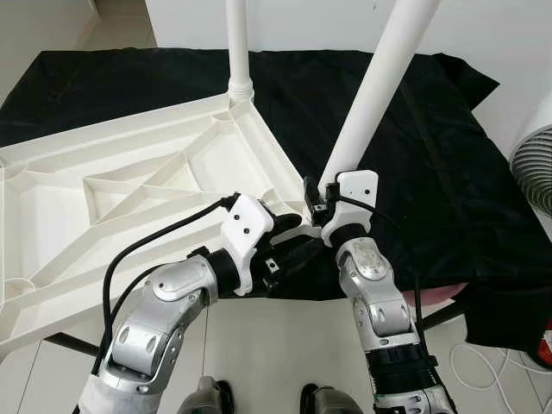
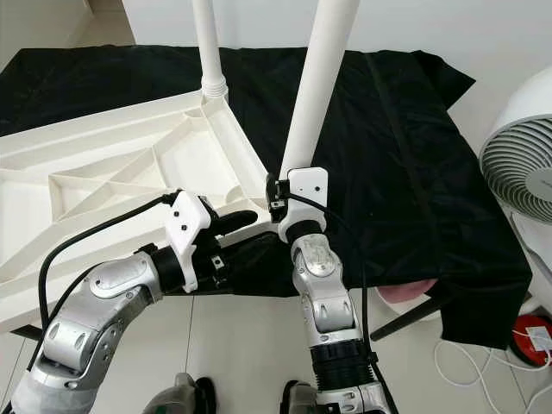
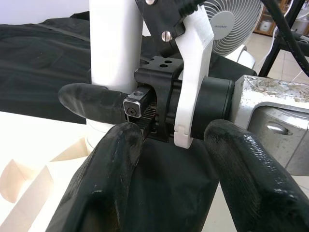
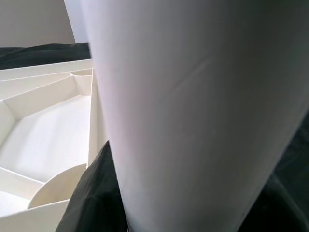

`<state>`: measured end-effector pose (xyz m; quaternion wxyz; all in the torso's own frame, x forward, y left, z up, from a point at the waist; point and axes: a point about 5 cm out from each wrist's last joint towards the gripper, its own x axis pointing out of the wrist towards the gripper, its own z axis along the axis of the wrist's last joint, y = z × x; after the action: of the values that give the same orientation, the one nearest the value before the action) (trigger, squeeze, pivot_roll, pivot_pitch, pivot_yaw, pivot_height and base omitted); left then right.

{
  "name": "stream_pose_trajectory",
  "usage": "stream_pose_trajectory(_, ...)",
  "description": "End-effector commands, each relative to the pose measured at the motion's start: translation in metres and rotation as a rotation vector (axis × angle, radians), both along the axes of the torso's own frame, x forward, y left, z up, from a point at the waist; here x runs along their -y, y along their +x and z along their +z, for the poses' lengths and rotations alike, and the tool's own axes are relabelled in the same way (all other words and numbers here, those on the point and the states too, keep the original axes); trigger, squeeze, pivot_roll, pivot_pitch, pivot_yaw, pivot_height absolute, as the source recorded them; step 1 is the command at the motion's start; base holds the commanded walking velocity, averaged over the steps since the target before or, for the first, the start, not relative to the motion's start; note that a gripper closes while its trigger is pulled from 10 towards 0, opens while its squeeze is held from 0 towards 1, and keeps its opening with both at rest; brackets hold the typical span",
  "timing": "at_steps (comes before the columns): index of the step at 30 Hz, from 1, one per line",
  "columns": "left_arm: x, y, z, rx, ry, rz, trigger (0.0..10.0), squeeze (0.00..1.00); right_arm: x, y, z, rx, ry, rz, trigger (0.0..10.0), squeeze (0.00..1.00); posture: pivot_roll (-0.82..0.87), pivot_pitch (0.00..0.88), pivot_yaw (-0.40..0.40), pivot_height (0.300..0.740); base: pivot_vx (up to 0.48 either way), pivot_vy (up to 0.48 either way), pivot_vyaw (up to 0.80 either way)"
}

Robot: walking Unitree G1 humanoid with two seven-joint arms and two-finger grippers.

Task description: Building children table

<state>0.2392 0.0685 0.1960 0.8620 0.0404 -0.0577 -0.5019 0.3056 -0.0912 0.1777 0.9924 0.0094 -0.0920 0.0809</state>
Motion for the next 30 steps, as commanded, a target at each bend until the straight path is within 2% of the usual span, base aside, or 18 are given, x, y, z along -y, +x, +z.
stream_pose_trajectory(1, -0.002, 0.004, -0.001, 0.000, -0.004, 0.073, 10.0, 0.00, 0.003, -0.002, -0.019, -0.096, -0.002, -0.020, 10.0, 0.07, -0.03, 0.153, 0.020, 0.740, 0.000, 0.000, 0.00)
stream_pose_trajectory(2, -0.001, 0.004, -0.001, 0.002, -0.007, 0.072, 10.0, 0.00, 0.005, -0.002, -0.017, -0.088, 0.008, -0.009, 10.0, 1.00, -0.03, 0.145, 0.016, 0.740, 0.000, 0.000, 0.00)
stream_pose_trajectory(10, 0.002, 0.003, -0.002, 0.006, -0.007, 0.063, 10.0, 0.00, 0.008, 0.001, -0.009, -0.043, 0.004, 0.059, 10.0, 1.00, -0.03, 0.110, 0.005, 0.740, 0.000, 0.000, 0.00)
stream_pose_trajectory(11, 0.002, 0.003, -0.002, 0.007, -0.008, 0.060, 10.0, 0.00, 0.009, 0.002, -0.007, -0.034, -0.003, 0.094, 10.0, 0.82, -0.03, 0.106, 0.004, 0.740, 0.000, 0.000, 0.00)
stream_pose_trajectory(14, 0.003, 0.003, -0.002, 0.008, -0.009, 0.059, 10.0, 0.00, 0.010, 0.003, -0.006, -0.029, -0.008, 0.119, 10.0, 0.82, -0.03, 0.106, 0.004, 0.740, 0.000, 0.000, 0.00)
stream_pose_trajectory(15, 0.003, 0.003, -0.002, 0.009, -0.010, 0.058, 10.0, 0.00, 0.012, 0.005, -0.004, -0.019, -0.025, 0.136, 10.0, 0.00, -0.03, 0.103, 0.004, 0.740, 0.000, 0.000, 0.00)
stream_pose_trajectory(21, 0.003, 0.004, -0.001, 0.012, -0.010, 0.058, 10.0, 0.00, 0.016, 0.009, 0.000, -0.011, -0.041, 0.223, 10.0, 0.00, -0.04, 0.104, 0.008, 0.740, 0.000, 0.000, 0.00)
stream_pose_trajectory(23, 0.002, 0.005, -0.001, 0.014, -0.007, 0.059, 10.0, 0.00, 0.023, 0.015, 0.006, 0.026, -0.092, 0.314, 10.0, 0.00, -0.03, 0.104, 0.013, 0.740, 0.000, 0.000, 0.00)
stream_pose_trajectory(26, 0.002, 0.005, -0.001, 0.015, -0.007, 0.059, 10.0, 0.00, 0.027, 0.017, 0.008, 0.037, -0.116, 0.346, 10.0, 0.00, -0.03, 0.103, 0.014, 0.740, 0.000, 0.000, 0.00)
stream_pose_trajectory(29, 0.001, 0.005, -0.001, 0.014, -0.008, 0.062, 10.0, 0.00, 0.035, 0.026, 0.011, 0.043, -0.178, 0.499, 10.0, 0.00, -0.03, 0.105, 0.017, 0.740, 0.000, 0.000, 0.00)
stream_pose_trajectory(30, 0.001, 0.005, -0.001, 0.014, -0.008, 0.062, 10.0, 0.00, 0.035, 0.026, 0.011, 0.043, -0.178, 0.499, 10.0, 0.00, -0.03, 0.105, 0.017, 0.740, 0.000, 0.000, 0.00)
